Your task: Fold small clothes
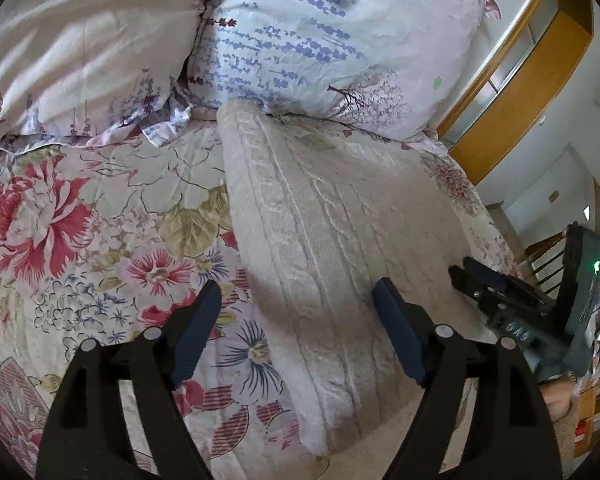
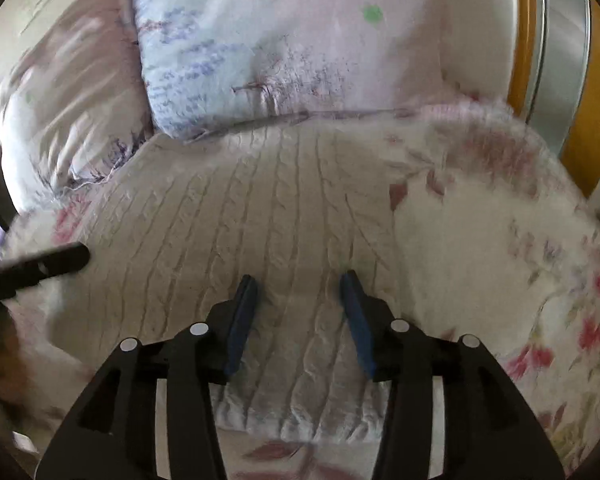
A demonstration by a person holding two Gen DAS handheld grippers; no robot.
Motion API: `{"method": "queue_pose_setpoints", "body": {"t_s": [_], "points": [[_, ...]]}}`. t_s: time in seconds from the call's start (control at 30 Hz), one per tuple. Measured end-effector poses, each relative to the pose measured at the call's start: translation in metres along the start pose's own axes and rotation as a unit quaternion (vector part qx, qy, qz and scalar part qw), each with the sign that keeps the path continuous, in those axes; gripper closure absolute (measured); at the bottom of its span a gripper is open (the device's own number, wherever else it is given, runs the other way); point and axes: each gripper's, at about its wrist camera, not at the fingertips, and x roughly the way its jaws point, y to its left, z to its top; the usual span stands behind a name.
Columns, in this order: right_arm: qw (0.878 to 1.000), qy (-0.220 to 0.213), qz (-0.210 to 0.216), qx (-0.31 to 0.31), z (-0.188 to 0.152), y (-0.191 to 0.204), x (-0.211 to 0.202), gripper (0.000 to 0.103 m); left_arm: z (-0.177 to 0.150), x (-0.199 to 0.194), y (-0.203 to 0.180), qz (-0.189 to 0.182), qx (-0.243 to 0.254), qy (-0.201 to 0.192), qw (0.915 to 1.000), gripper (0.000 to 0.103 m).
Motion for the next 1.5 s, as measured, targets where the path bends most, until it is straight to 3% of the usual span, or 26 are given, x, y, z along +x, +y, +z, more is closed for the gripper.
{"method": "queue_pose_setpoints", "body": {"t_s": [0.53,0.8,0.87,0.93,0.97,1.03,1.1,1.23,1.37,1.5], "points": [[1.000,-0.002,0.019,0.019,-0.003,-0.006,-0.004,0.056,-0.005,0.002,-0.009,0.027,0.022,-0.006,0.9994,0.022],[1.000,-0.004,0.023,0.018,-0.003,-0.008,-0.004,0.056,-0.002,0.013,-0.019,0.064,0.049,0.002,0.9967,0.022],[0.999,0.007,0.026,0.018,0.001,-0.009,-0.004,0.055,0.000,0.015,-0.018,0.056,0.042,0.007,0.9975,0.022],[0.998,0.027,0.043,0.034,0.010,-0.013,-0.008,0.055,0.002,0.009,-0.007,0.021,0.014,0.017,0.9995,0.023],[0.996,0.034,0.067,0.056,0.017,-0.021,-0.013,0.054,0.004,0.005,0.001,0.004,-0.003,0.013,0.9999,0.024],[0.989,0.023,0.103,0.104,0.027,-0.039,-0.024,0.034,0.008,-0.002,0.018,-0.044,-0.044,0.017,0.9979,0.024],[0.979,0.002,0.125,0.162,0.037,-0.066,-0.034,0.024,0.013,-0.006,0.031,-0.070,-0.075,0.017,0.9946,0.024],[0.954,0.056,0.158,0.250,0.041,-0.104,-0.006,0.024,0.022,-0.005,0.051,-0.100,-0.121,0.019,0.9874,0.024],[0.933,0.099,0.185,0.292,0.037,-0.114,0.025,0.024,0.027,0.008,0.052,-0.115,-0.140,0.038,0.9828,0.024],[0.930,0.110,0.203,0.286,0.039,-0.108,0.039,0.024,0.031,0.020,0.050,-0.115,-0.140,0.047,0.9824,0.025]]}}
